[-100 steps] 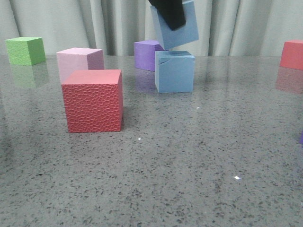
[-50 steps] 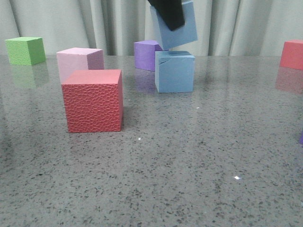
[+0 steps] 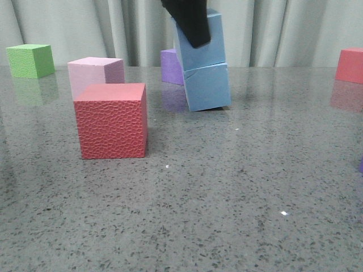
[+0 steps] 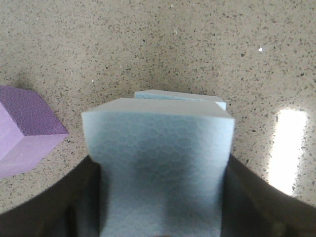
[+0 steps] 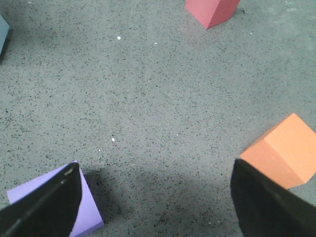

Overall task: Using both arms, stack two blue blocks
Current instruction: 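Lower the held blue cube onto the placed blue cube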

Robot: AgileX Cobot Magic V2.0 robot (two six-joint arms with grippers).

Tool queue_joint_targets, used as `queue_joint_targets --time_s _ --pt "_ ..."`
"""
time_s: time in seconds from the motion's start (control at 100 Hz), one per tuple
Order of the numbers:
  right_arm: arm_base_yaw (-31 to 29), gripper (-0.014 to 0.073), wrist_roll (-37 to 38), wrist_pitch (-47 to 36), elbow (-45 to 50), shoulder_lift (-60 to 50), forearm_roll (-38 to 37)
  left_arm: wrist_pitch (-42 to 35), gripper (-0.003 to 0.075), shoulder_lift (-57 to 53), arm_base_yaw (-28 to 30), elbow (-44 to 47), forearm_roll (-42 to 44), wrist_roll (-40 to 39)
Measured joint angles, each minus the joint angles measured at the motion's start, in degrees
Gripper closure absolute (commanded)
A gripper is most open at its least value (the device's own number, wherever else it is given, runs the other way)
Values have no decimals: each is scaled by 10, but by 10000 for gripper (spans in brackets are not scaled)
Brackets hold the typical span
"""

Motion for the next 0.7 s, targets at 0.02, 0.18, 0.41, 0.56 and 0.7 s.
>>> queue_joint_targets --time_s 0.02,0.18,0.41,0.56,0.7 --pt "0 -16 0 0 0 0 0 0 622 0 0 1 0 0" --pt "0 -16 0 1 0 0 0 0 622 0 0 1 1 7" --pt "0 -16 0 1 0 0 0 0 572 0 0 1 1 16" --pt "0 -16 0 1 0 0 0 0 365 0 0 1 0 27" --pt "0 -16 0 1 0 0 0 0 125 0 0 1 -13 30"
